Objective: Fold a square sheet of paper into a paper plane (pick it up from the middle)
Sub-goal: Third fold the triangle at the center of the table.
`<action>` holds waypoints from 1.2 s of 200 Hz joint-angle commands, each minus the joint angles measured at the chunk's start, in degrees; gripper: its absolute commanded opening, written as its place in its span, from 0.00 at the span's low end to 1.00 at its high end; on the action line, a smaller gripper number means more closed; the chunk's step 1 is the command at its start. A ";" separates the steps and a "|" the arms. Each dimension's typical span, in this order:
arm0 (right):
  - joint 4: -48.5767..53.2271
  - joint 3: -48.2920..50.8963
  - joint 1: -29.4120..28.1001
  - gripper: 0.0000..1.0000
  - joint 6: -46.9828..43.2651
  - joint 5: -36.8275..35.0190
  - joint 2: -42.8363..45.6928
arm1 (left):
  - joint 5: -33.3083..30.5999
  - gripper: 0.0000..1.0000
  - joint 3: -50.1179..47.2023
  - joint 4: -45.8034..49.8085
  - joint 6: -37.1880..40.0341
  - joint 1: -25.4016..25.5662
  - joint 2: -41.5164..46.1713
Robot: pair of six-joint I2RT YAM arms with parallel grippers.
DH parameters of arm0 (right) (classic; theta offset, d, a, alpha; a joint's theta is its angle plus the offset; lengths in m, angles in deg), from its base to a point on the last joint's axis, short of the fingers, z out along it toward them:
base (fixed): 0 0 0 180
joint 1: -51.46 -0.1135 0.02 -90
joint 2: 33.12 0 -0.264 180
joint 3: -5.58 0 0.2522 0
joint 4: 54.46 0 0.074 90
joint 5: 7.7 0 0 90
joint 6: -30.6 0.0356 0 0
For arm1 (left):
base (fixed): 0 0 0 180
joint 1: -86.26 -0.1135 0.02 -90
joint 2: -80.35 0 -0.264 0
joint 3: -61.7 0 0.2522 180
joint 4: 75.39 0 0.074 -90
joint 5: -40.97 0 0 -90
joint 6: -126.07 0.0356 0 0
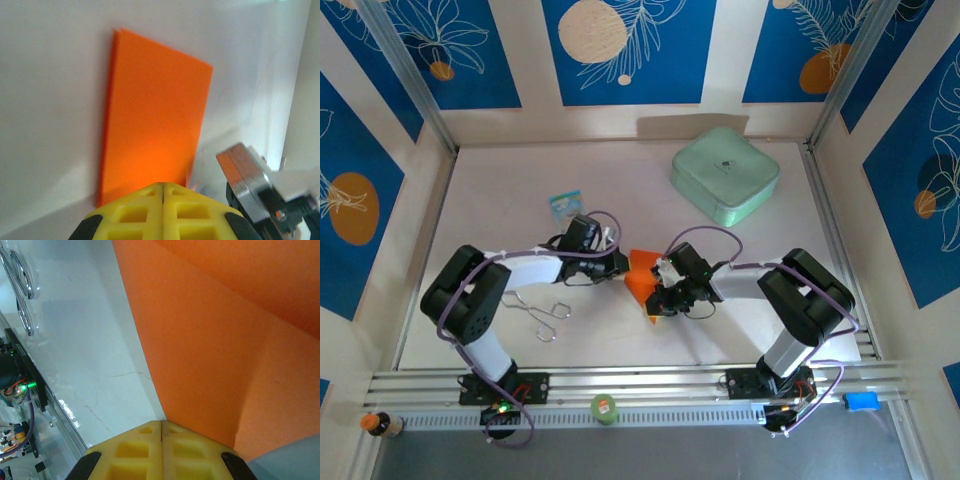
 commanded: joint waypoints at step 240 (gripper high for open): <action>5.86 -2.11 -0.78 0.01 2.06 -2.76 -0.93 | -3.43 0.00 -5.68 -4.52 -1.65 3.44 -7.97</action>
